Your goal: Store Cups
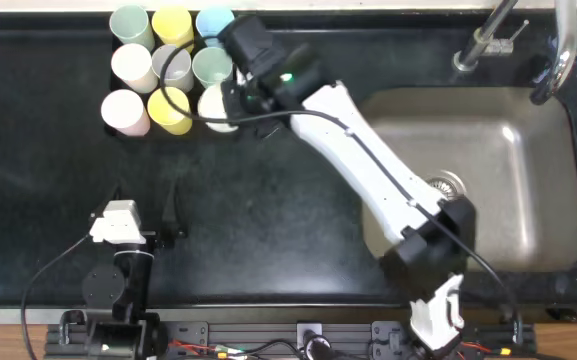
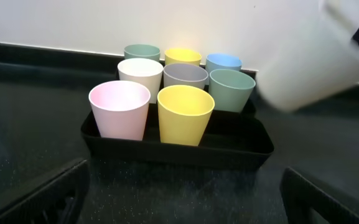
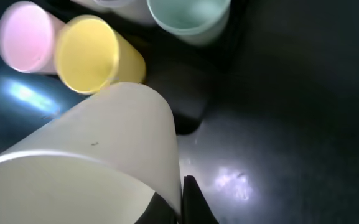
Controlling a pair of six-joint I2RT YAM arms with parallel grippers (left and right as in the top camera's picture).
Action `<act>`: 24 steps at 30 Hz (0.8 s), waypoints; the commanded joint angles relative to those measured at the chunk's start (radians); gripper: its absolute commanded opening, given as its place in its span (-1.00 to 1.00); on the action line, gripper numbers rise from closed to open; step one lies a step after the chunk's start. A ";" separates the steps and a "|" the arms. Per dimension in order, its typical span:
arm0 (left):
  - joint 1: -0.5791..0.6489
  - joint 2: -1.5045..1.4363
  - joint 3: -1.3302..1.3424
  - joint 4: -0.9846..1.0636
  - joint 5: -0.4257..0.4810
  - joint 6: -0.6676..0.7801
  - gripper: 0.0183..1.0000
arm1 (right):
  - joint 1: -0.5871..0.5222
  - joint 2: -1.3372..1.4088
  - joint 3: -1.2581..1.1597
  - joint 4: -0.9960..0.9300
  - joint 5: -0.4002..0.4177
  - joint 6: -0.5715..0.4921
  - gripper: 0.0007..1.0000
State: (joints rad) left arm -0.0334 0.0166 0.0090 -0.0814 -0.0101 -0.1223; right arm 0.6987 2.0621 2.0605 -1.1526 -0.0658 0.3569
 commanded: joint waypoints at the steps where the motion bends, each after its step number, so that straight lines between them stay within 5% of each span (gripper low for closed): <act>1: -0.005 -0.008 -0.001 -0.003 0.016 0.018 1.00 | 0.019 0.039 0.013 0.016 0.049 0.032 -0.92; 24: -0.005 -0.008 -0.001 -0.003 0.016 0.018 1.00 | 0.034 0.173 0.017 0.125 0.137 0.040 -0.92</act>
State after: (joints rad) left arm -0.0334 0.0166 0.0090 -0.0814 -0.0101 -0.1223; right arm 0.7227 2.2105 2.0605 -1.0401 0.0593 0.3889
